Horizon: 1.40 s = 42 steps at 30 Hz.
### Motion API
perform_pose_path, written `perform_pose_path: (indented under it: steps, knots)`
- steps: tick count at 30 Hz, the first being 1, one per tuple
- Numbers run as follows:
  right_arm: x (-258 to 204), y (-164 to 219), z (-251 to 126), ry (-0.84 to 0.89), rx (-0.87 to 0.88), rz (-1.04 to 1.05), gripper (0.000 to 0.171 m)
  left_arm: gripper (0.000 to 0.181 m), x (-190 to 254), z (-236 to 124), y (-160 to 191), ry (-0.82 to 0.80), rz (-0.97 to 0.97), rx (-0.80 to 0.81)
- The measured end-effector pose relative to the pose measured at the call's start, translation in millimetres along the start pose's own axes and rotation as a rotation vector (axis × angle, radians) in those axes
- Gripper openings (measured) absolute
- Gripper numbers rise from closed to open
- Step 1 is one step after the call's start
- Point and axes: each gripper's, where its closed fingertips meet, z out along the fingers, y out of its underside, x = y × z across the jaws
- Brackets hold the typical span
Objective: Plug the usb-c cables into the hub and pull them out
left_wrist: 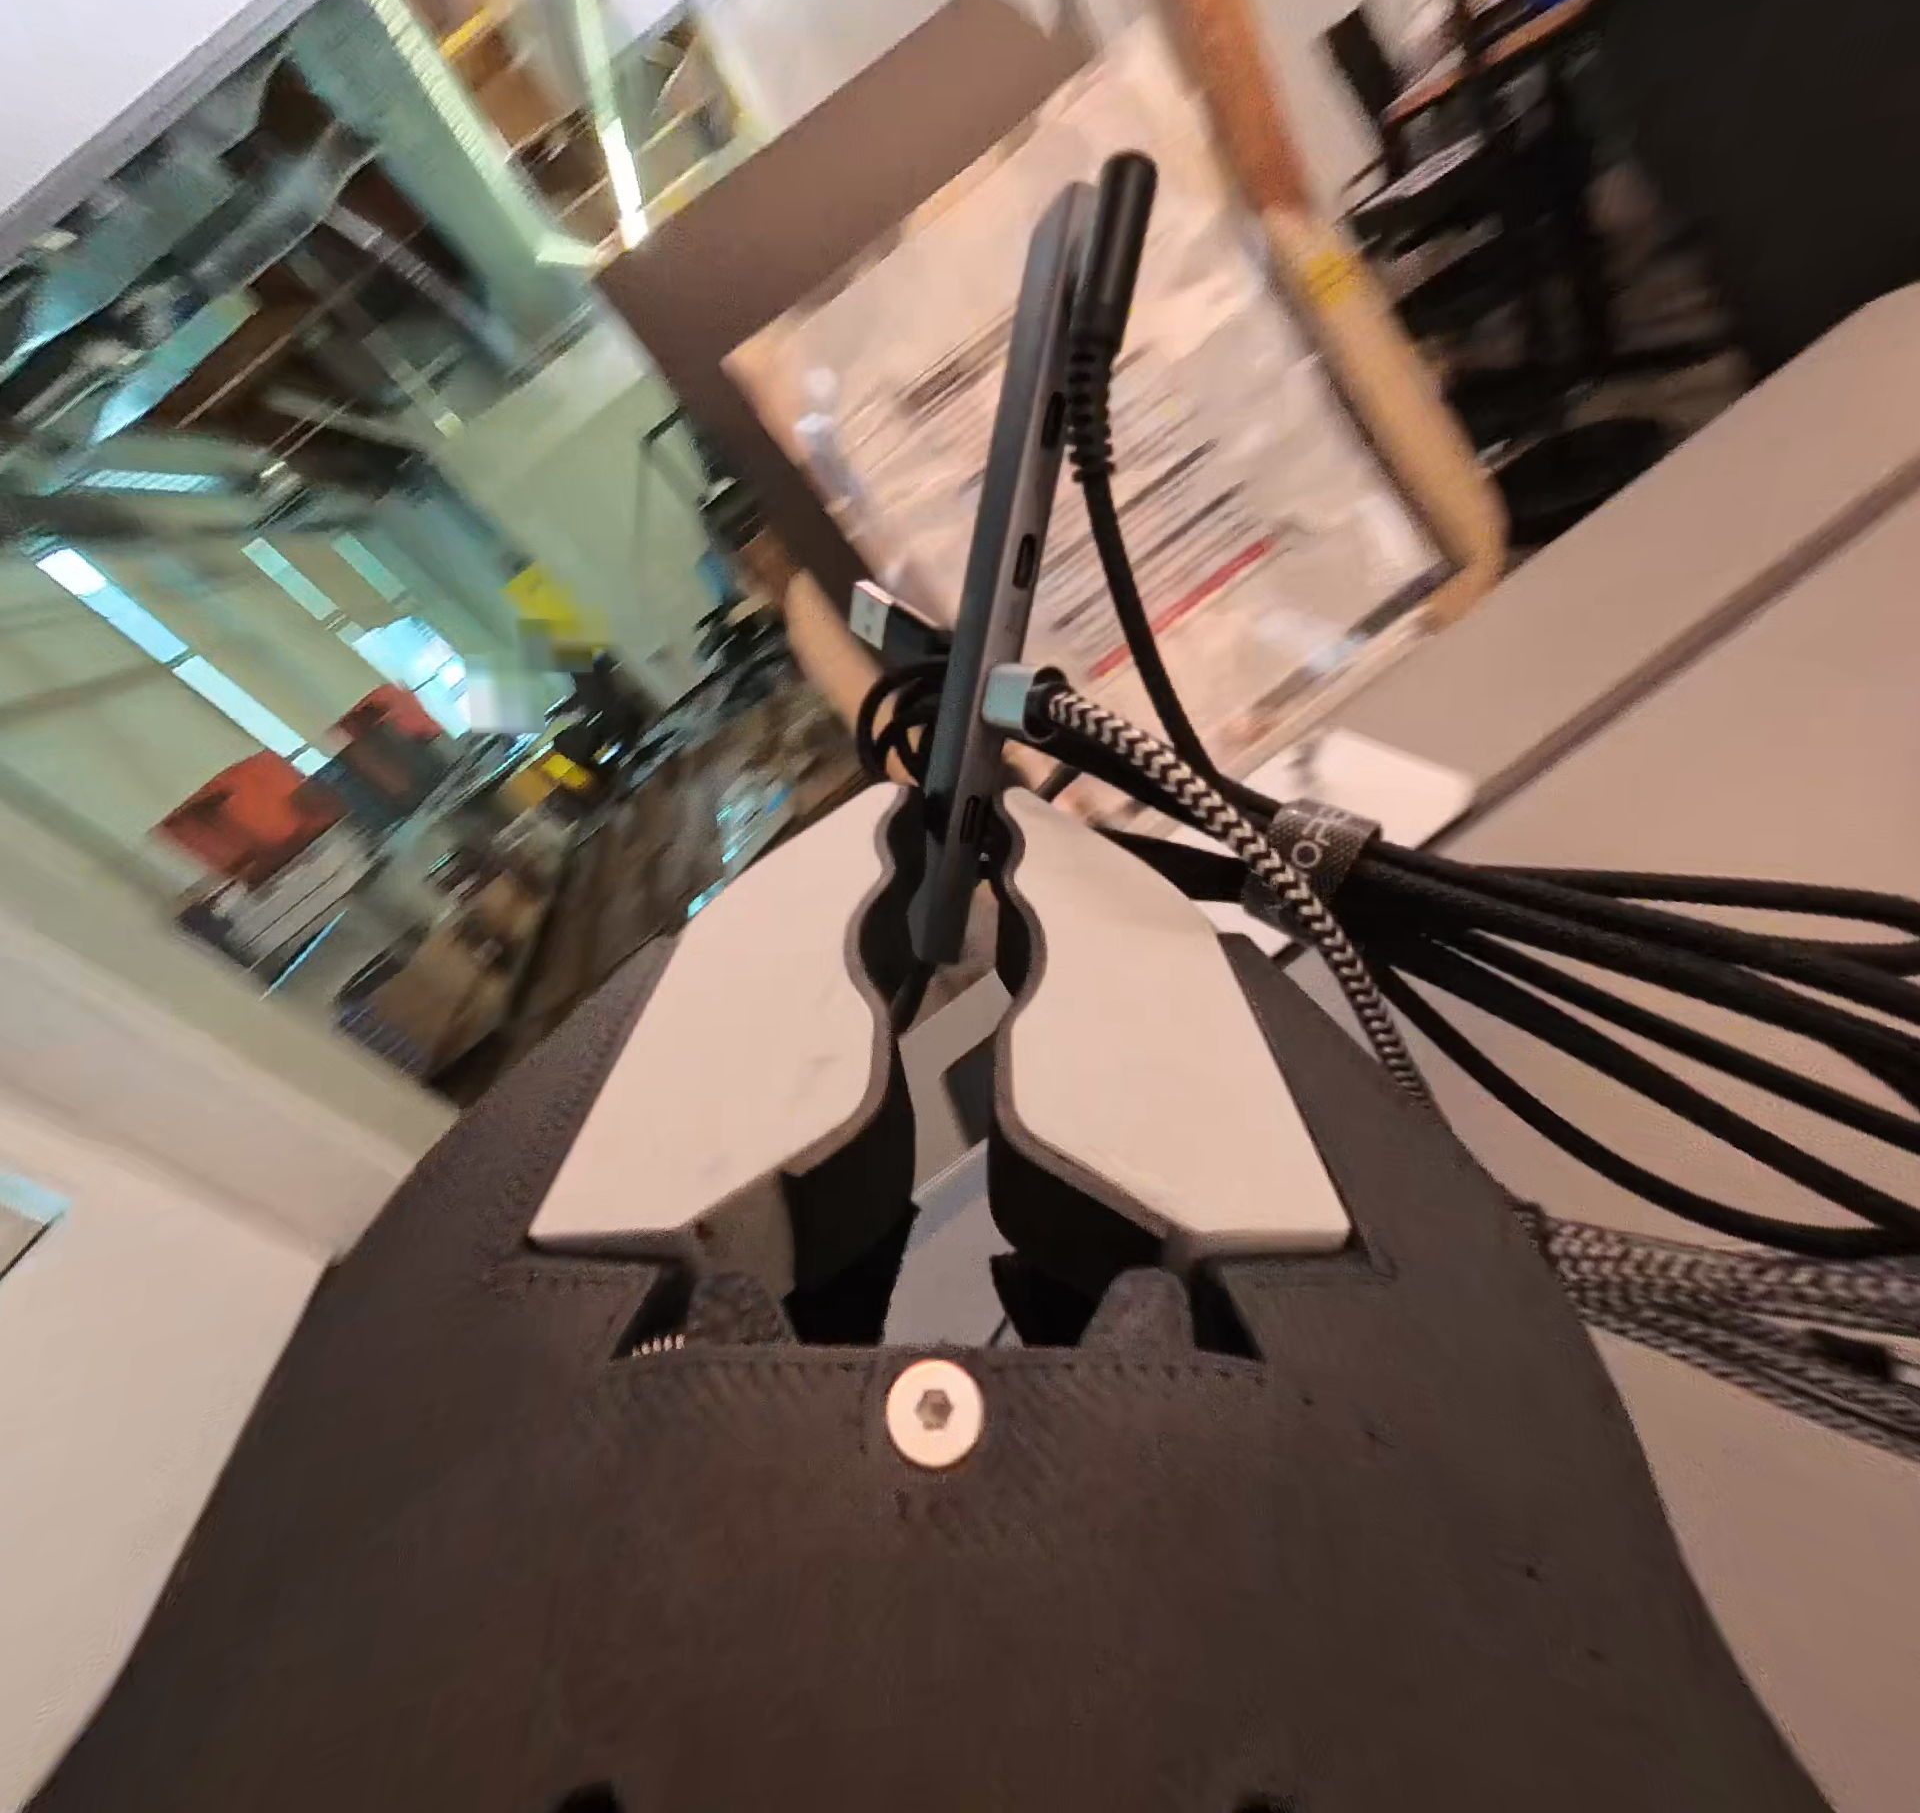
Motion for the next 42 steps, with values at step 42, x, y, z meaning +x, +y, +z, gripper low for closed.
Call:
perform_pose_path:
  steps: [42]
  knots:
    - [32.9, 16.9, -21.8, 0.024, -0.081, 0.297, 0.036, 0.011, 188.5, 19.3, -18.5, 0.334, -0.149, 0.056]
